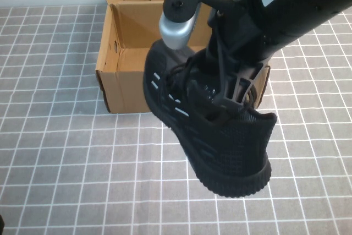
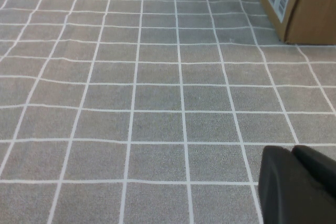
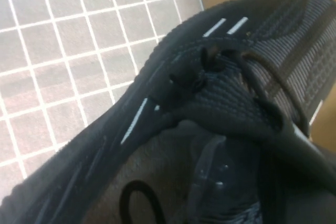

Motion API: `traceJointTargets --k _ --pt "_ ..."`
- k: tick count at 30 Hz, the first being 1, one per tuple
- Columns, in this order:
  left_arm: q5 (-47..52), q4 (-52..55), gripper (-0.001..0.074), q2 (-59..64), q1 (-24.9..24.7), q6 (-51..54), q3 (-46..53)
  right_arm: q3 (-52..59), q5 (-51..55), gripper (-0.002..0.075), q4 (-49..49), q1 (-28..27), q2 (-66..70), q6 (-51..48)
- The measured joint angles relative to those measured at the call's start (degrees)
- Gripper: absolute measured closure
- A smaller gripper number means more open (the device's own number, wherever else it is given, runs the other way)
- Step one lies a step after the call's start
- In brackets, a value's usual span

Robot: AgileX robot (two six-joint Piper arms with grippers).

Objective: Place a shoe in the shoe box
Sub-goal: Pick up the shoe from the table

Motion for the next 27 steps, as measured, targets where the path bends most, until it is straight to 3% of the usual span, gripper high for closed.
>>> traceJointTargets --k 14,24,27 --pt "-1.26 0.72 0.0736 0.0 0.0 -0.11 0.0 0.07 -2.28 0.0732 -1.35 -0.04 0.0 0.0" --pt "-25.1 -15.03 0.0736 0.0 0.0 -7.71 0.12 -3.82 -5.32 0.0732 -4.74 -1.68 4.06 4.65" --pt "-26.78 -15.79 0.0736 -0.03 0.0 -11.69 -0.25 -8.18 -4.77 0.0732 -4.06 -3.53 7.04 5.54"
